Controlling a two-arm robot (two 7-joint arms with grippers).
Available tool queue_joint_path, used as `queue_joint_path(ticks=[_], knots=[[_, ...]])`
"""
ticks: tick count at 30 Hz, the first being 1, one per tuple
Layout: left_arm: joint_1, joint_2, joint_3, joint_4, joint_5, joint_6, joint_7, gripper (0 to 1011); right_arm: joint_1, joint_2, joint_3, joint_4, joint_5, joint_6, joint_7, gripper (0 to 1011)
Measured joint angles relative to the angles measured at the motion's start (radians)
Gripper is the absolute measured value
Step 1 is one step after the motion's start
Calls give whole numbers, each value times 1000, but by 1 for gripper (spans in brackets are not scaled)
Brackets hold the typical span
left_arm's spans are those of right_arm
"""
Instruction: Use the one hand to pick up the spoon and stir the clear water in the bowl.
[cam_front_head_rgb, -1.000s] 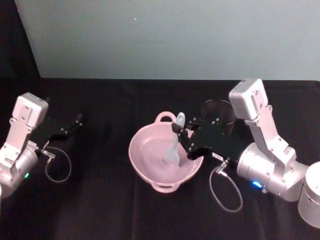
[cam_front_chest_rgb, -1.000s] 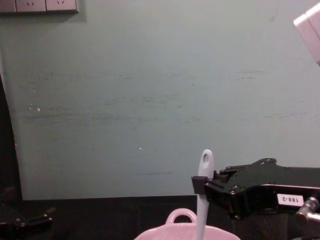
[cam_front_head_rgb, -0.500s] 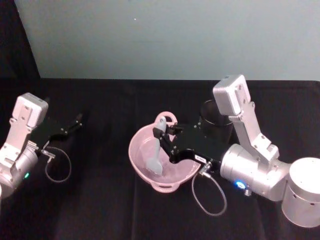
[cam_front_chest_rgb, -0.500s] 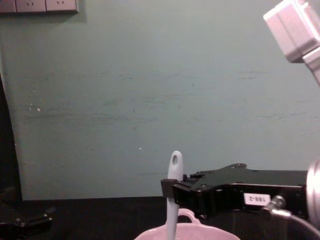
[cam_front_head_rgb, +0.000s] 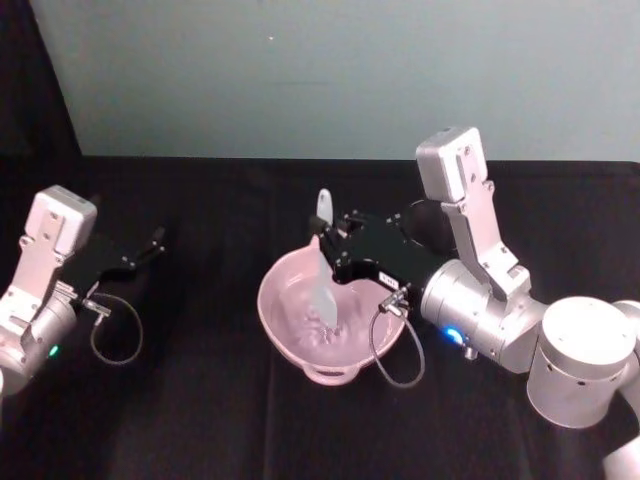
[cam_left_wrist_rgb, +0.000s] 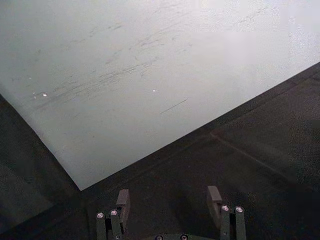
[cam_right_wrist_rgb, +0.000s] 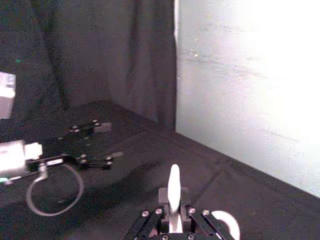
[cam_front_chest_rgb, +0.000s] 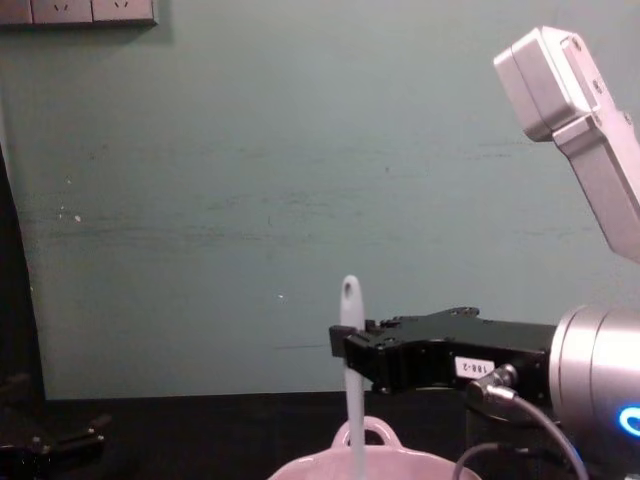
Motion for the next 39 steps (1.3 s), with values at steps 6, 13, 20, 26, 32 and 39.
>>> queue_joint_path(ticks=[6,13,20,26,32,39], knots=[[0,0,0,0,0,0,0,1011,12,-10,21,28,-29,-24,-22,129],[0,0,0,0,0,0,0,1011,1,1,53,23,-53,-39,-28,127],[0,0,0,0,0,0,0,1011,-42,39,75,-41,-43,-18,8,129],[0,0,0,0,0,0,0,1011,-90,67,86,-105,-7,-1,37,129],[0,0,0,0,0,0,0,1011,-116,77,77,-141,17,7,46,129],[0,0,0,0,0,0,0,1011,-115,61,44,-139,28,14,39,129]])
